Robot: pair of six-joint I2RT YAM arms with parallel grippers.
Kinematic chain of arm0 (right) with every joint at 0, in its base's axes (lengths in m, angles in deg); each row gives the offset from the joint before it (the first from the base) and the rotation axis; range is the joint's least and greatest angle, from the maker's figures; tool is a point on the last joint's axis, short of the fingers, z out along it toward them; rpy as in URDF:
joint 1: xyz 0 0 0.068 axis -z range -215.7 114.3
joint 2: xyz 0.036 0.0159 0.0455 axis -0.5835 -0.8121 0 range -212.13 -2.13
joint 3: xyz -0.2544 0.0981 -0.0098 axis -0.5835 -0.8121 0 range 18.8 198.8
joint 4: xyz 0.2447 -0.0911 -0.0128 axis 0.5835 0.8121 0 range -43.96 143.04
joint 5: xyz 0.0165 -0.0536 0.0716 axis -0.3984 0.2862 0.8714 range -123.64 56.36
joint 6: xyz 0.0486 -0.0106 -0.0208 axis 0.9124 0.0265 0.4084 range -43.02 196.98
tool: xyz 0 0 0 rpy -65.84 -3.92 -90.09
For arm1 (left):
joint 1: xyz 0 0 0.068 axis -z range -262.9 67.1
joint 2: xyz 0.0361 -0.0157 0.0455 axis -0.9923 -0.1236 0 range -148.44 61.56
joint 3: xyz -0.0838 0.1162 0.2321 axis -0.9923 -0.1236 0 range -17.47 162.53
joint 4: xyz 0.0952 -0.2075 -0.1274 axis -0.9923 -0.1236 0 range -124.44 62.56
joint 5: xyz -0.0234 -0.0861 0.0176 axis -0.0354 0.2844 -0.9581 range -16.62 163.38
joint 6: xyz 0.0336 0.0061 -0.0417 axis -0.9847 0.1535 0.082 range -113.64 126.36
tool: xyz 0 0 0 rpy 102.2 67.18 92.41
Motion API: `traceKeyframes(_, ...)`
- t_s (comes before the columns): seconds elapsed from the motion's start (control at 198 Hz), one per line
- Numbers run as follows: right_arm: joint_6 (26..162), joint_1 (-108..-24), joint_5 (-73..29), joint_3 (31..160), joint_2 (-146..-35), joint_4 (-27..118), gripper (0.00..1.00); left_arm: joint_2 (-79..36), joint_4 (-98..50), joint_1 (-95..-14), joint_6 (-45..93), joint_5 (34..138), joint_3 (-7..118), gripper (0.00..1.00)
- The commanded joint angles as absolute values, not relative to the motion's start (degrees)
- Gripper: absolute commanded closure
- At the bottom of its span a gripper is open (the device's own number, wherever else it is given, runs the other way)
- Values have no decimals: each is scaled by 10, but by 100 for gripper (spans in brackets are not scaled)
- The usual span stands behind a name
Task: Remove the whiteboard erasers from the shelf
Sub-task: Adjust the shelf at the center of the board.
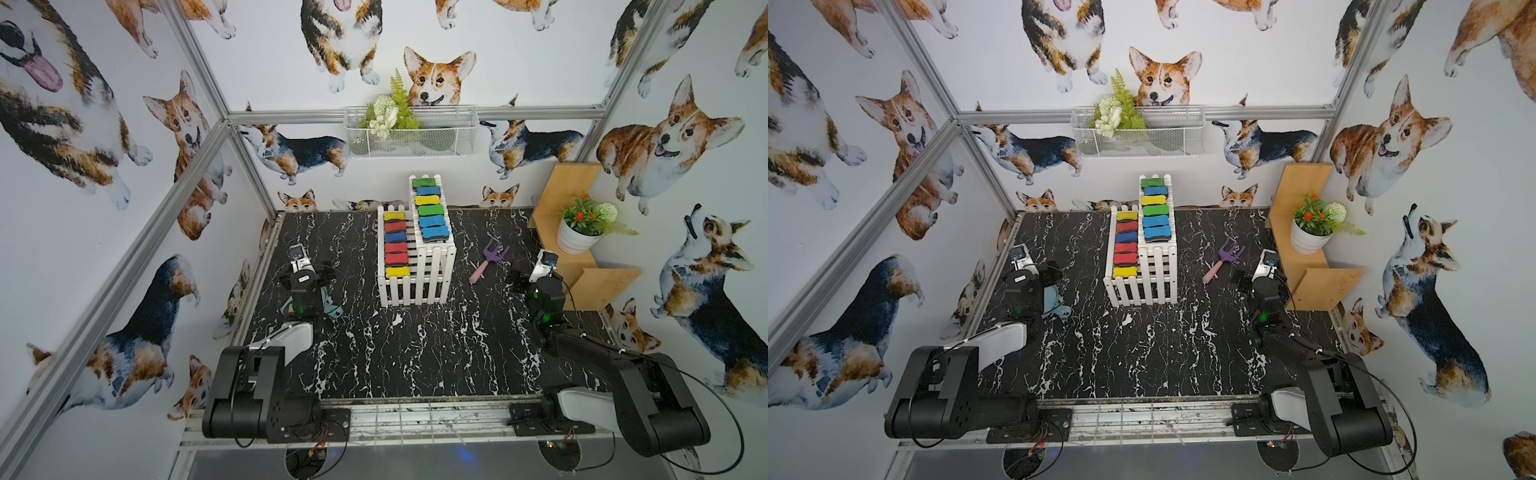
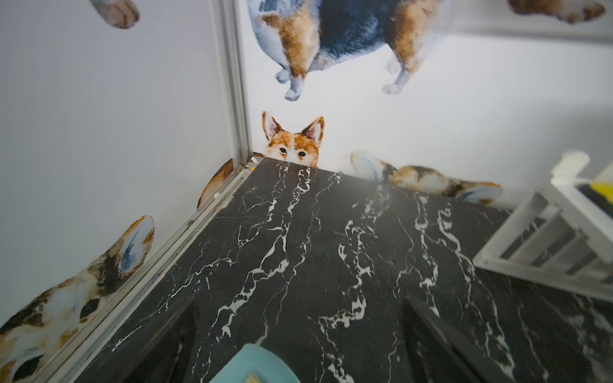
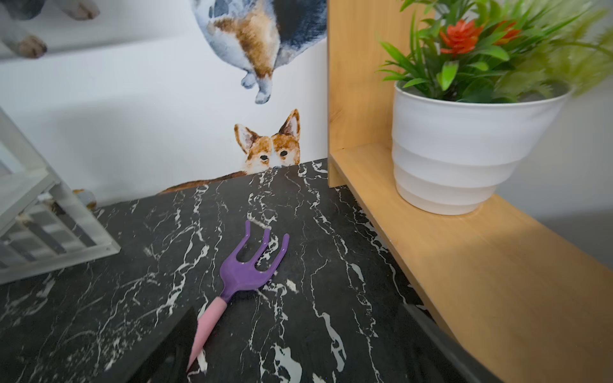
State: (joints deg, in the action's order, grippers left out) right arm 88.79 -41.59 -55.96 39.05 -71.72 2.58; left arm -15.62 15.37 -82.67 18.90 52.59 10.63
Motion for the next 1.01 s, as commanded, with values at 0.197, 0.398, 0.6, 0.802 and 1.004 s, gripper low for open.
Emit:
traceKeyframes(0.197, 1144, -388, -522, 431, -701, 162, 0, -143, -129, -858, 431, 565, 225, 0)
traceKeyframes(0.398, 1126, -397, -423, 439, -666, 240, 0, -73, -188, -848, 496, 697, 204, 18)
traceKeyframes(0.6, 1084, -462, -416, 459, -632, 309, 0, -20, -260, -766, 526, 710, 159, 34)
traceKeyframes(0.802, 1095, -470, -370, 437, -601, 294, 4, -57, -232, -690, 521, 722, 132, 36)
traceKeyframes(1.004, 1094, -475, -347, 432, -589, 298, 6, -75, -172, -651, 513, 732, 121, 33)
